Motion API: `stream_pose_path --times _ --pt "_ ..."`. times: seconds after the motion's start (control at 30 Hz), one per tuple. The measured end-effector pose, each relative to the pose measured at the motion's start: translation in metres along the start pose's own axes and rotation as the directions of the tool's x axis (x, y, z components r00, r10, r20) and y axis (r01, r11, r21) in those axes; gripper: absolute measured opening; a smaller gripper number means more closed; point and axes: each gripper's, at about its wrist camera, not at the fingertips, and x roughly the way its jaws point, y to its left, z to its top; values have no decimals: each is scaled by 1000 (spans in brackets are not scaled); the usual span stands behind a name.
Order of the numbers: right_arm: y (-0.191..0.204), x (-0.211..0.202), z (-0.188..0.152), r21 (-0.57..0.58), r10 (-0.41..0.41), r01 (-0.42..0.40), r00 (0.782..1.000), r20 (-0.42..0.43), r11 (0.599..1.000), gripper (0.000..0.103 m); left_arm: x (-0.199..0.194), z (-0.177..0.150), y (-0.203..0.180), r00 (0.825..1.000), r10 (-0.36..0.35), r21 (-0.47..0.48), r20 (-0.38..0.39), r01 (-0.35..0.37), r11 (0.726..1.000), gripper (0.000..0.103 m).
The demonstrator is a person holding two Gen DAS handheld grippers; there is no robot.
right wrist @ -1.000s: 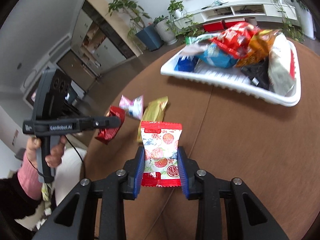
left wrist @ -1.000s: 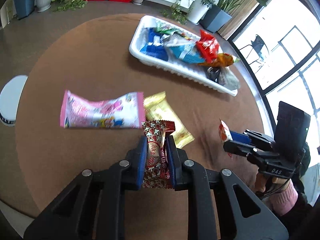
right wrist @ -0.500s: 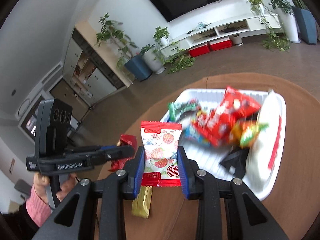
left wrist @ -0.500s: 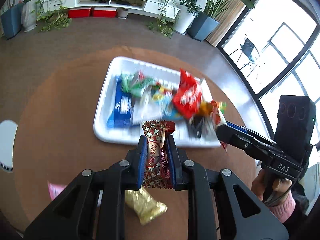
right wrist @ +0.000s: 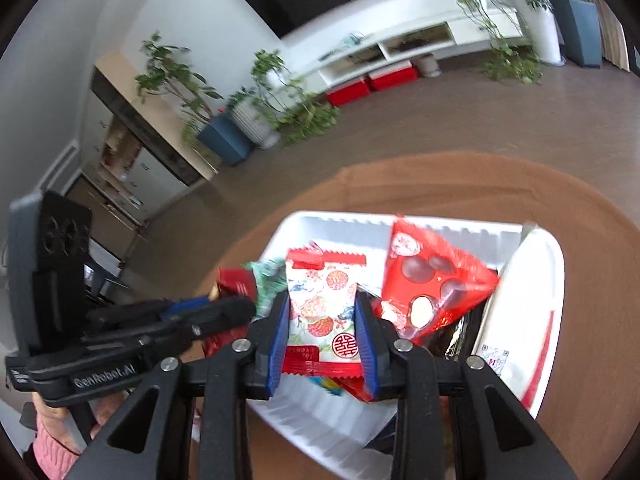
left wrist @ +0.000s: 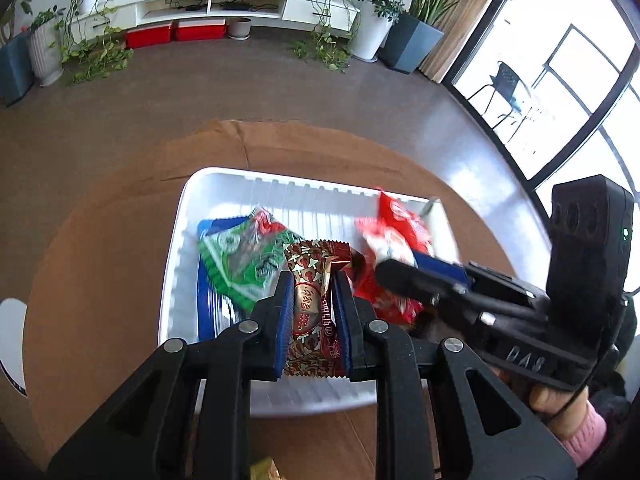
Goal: Organize snacks
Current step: 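Carry checkered wafer and red-white packet into the tray and open both tools, then withdraw both tools toward the pink packet and gold bar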
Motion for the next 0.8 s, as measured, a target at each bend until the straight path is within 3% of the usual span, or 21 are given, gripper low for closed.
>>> stream_pose_path --times 0.1,0.33,0.5,0.8 --pt "1 6 -5 -38 -44 44 999 3 998 34 21 7 -4 1000 27 26 -10 -27 999 19" --pt "0 4 -8 -68 -48 51 998 32 996 36 48 10 -4 1000 23 16 -21 -23 1000 22" --pt "8 -3 -12 -100 -56 62 996 66 993 40 39 11 -7 998 60 41 21 -61 997 23" --pt "18 -22 -13 -119 -43 57 992 116 991 45 9 6 -4 996 41 11 74 -42 999 31"
